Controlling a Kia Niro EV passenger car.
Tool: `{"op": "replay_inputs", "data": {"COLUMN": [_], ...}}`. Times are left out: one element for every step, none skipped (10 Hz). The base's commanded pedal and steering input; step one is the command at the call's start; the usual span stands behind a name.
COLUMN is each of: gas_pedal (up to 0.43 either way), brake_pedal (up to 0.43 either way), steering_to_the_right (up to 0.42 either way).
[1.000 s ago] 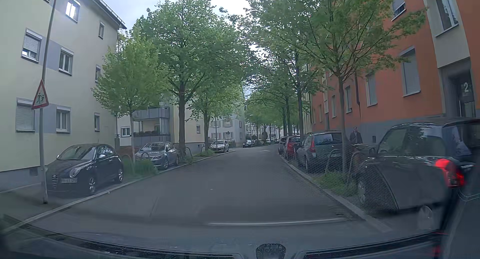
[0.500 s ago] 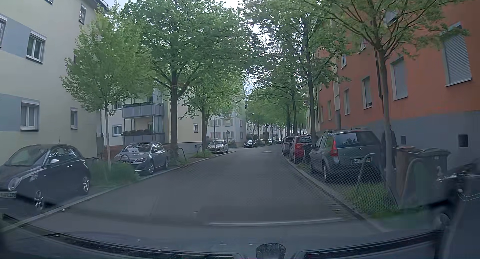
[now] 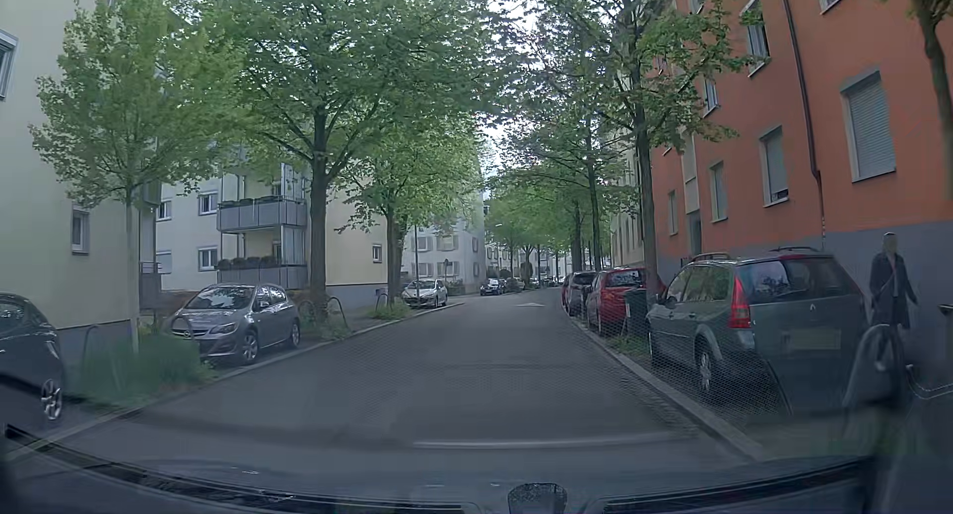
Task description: Follow the waypoints while adhering to traffic rules and regulations
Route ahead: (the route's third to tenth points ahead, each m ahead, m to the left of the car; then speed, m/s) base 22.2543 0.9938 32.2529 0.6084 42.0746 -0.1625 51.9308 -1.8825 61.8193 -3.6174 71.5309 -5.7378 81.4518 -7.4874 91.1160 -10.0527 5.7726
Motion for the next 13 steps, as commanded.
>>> {"op": "replay_inputs", "data": {"gas_pedal": [0.087,0.087,0.087,0.087,0.087,0.087,0.087,0.087,0.087,0.087,0.087,0.087,0.087], "brake_pedal": [0.0,0.0,0.0,0.0,0.0,0.0,0.0,0.0,0.0,0.0,0.0,0.0,0.0], "steering_to_the_right": [0.011,0.012,0.015,0.017,0.017,0.017,0.017,0.017,0.017,0.015,0.012,0.01,0.01]}}
